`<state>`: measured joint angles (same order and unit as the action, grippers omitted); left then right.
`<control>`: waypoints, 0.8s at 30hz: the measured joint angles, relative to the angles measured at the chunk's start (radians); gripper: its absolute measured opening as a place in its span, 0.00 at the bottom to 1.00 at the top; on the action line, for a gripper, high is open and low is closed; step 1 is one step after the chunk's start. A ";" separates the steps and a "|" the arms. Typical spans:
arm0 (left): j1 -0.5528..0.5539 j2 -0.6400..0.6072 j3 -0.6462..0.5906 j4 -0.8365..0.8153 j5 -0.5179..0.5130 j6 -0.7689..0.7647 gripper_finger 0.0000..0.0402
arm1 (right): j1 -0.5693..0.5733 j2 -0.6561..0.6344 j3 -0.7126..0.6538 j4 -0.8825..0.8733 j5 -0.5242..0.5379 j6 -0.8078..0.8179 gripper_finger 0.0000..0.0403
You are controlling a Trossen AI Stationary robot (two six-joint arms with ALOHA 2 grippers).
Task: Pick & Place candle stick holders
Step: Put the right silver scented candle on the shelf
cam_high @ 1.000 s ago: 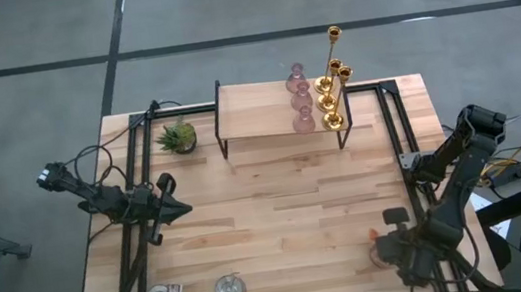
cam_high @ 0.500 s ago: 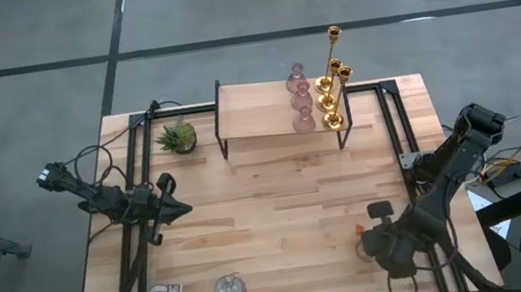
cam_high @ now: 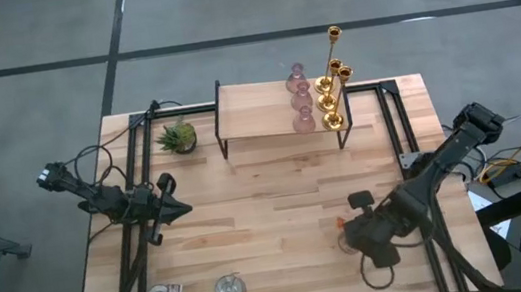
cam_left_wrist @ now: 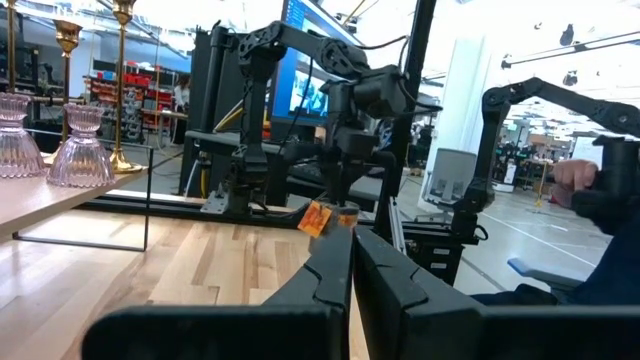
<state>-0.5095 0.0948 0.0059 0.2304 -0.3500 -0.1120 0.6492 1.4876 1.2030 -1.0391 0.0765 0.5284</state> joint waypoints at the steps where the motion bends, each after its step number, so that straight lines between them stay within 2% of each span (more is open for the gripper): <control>1: 0.000 0.000 0.000 0.000 0.000 0.000 0.04 | -0.013 0.000 0.004 0.000 -0.003 -0.017 0.06; 24: 0.000 0.000 0.000 0.000 0.000 0.000 0.04 | -0.325 0.000 0.136 0.004 -0.006 -0.412 0.06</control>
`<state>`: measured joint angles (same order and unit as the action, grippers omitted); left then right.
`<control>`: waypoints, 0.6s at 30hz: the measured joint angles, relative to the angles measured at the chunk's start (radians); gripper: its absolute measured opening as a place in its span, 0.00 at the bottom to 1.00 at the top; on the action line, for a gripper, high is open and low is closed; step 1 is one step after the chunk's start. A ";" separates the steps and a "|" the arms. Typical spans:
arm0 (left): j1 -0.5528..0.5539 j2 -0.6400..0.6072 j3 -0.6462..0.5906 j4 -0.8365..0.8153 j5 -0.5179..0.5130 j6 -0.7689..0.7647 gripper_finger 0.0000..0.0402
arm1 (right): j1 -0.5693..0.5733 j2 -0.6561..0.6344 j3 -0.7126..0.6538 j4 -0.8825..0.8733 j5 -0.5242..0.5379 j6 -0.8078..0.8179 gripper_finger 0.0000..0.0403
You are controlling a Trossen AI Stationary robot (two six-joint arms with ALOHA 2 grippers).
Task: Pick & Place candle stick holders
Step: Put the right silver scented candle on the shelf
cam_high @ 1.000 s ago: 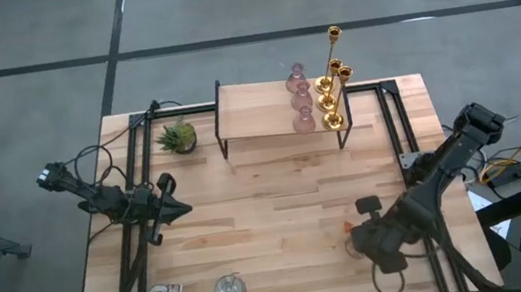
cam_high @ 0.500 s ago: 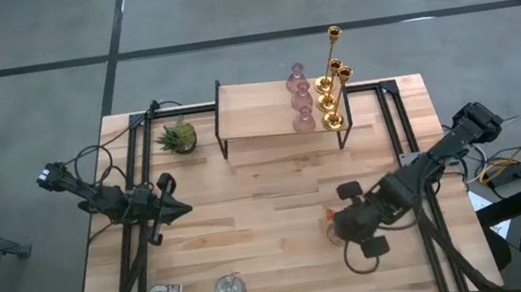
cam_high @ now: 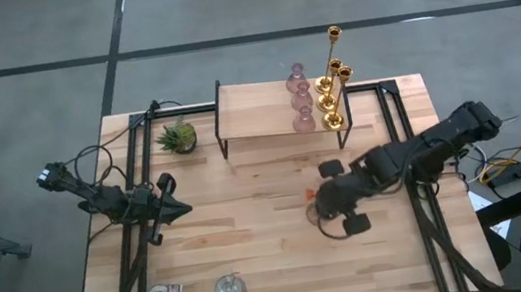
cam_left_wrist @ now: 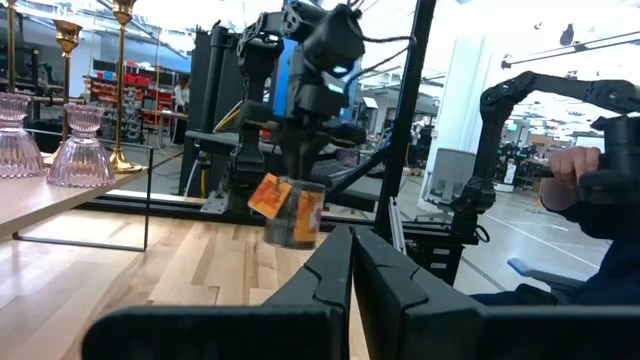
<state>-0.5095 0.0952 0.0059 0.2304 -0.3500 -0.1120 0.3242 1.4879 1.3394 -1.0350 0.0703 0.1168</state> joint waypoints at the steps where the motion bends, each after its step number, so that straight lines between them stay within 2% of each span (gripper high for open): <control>1: 0.000 0.000 0.000 0.000 0.000 0.000 0.04 | -0.013 0.000 0.007 0.002 0.000 -0.020 0.06; 18: 0.000 0.000 0.000 0.000 0.000 0.000 0.04 | -0.201 0.003 0.092 0.043 -0.003 -0.149 0.06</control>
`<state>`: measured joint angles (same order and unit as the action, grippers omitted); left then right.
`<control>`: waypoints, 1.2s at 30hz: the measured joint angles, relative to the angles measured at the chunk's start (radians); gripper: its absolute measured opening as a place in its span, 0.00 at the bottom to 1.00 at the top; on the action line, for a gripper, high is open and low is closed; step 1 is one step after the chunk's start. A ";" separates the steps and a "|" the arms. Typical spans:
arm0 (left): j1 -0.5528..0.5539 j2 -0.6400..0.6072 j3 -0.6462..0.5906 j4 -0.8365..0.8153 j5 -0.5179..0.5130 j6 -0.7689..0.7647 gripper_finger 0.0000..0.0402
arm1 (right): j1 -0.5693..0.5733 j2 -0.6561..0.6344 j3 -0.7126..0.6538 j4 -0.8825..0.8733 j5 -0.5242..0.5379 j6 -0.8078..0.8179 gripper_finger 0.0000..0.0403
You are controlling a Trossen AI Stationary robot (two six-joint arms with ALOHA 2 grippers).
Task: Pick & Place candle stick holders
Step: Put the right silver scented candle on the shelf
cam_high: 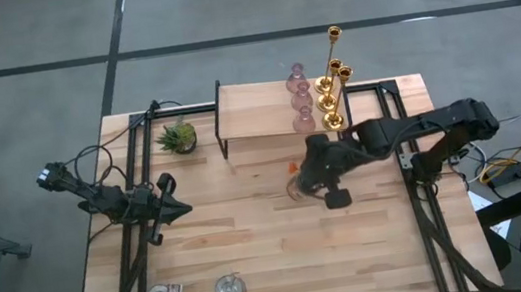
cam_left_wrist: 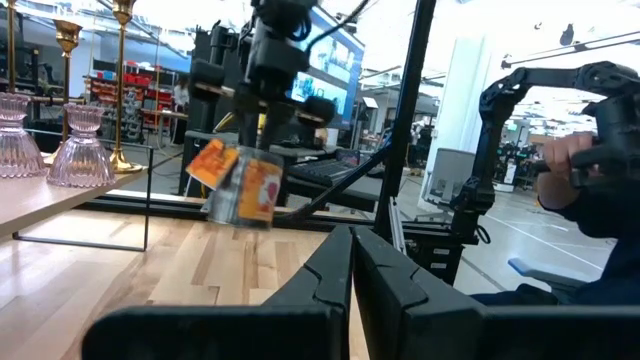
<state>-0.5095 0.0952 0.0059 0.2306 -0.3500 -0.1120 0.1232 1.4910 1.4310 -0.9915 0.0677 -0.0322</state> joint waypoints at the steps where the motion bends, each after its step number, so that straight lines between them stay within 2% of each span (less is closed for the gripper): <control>1: 0.000 0.000 0.000 0.000 0.000 0.000 0.04 | -0.007 0.000 0.007 0.001 0.000 -0.005 0.06; 6: 0.000 0.000 0.000 0.000 0.000 0.000 0.04 | -0.037 0.000 0.035 0.017 0.001 0.003 0.06; 12: 0.000 0.000 0.000 0.000 0.000 0.000 0.04 | -0.065 0.002 0.042 0.115 0.004 0.033 0.06; 18: 0.000 0.000 0.000 -0.001 0.000 0.000 0.04 | -0.098 0.048 0.068 0.140 0.021 0.049 0.06; 26: 0.000 0.000 0.000 -0.001 0.000 0.000 0.04 | -0.142 0.178 0.202 0.107 0.039 0.056 0.06; 32: 0.000 0.000 0.000 -0.001 0.000 0.000 0.04 | -0.192 0.228 0.360 0.013 0.071 0.085 0.06; 36: 0.000 0.000 0.000 -0.001 0.000 0.000 0.04 | -0.225 0.250 0.420 -0.030 0.114 0.086 0.06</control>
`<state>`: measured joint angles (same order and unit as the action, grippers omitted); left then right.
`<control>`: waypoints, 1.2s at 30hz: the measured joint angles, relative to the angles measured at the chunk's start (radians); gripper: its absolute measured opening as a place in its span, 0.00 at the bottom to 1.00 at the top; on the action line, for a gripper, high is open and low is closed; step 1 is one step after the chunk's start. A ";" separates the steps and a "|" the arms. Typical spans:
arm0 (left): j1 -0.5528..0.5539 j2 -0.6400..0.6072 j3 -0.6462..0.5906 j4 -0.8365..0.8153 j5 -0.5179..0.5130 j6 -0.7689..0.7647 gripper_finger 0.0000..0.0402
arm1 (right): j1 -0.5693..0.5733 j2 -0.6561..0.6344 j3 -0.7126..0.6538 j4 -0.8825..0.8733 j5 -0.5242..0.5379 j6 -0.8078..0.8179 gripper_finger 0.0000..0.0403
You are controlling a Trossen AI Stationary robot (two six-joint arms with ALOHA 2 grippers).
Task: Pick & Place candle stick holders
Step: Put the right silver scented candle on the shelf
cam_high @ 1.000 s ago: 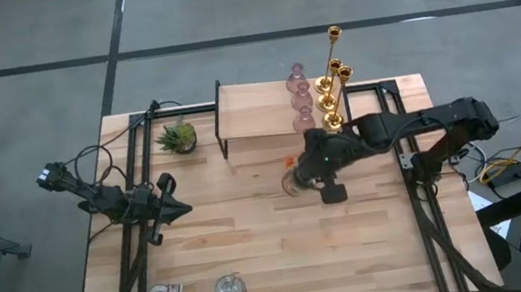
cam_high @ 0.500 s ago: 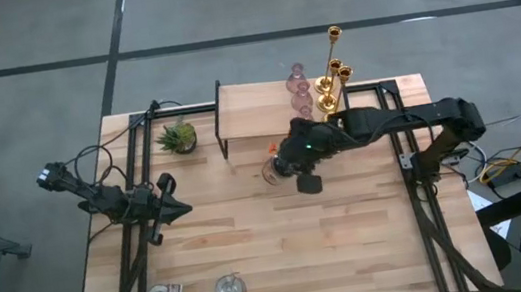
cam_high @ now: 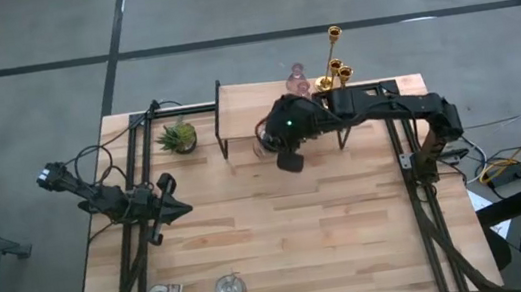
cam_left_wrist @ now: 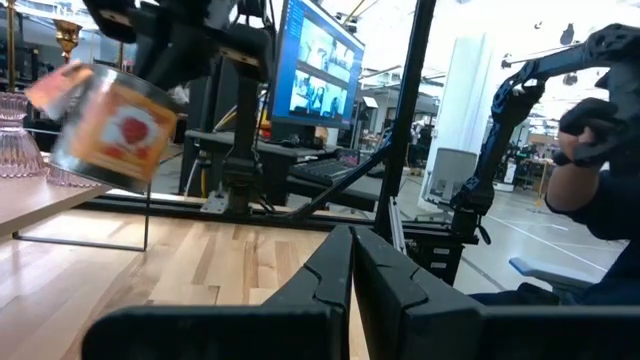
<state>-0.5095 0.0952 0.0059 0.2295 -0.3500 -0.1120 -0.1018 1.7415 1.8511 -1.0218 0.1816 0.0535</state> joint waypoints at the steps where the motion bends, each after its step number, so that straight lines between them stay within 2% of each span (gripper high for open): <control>1: 0.000 0.000 0.000 0.001 0.000 0.000 0.04 | -0.010 0.003 0.008 -0.005 0.001 0.000 0.06; 5: 0.000 0.002 0.000 0.002 0.000 0.000 0.04 | -0.051 0.013 0.045 -0.044 0.005 0.000 0.06; 29: 0.000 0.004 0.000 0.001 0.000 0.000 0.04 | -0.245 0.084 0.043 -0.034 0.003 -0.013 0.06; 36: 0.000 0.004 0.000 0.000 0.000 0.000 0.04 | -0.257 0.091 0.043 -0.034 0.005 -0.003 0.14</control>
<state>-0.5091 0.0990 0.0059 0.2291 -0.3500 -0.1120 -0.3584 1.8324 1.8946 -1.0559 0.1867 0.0502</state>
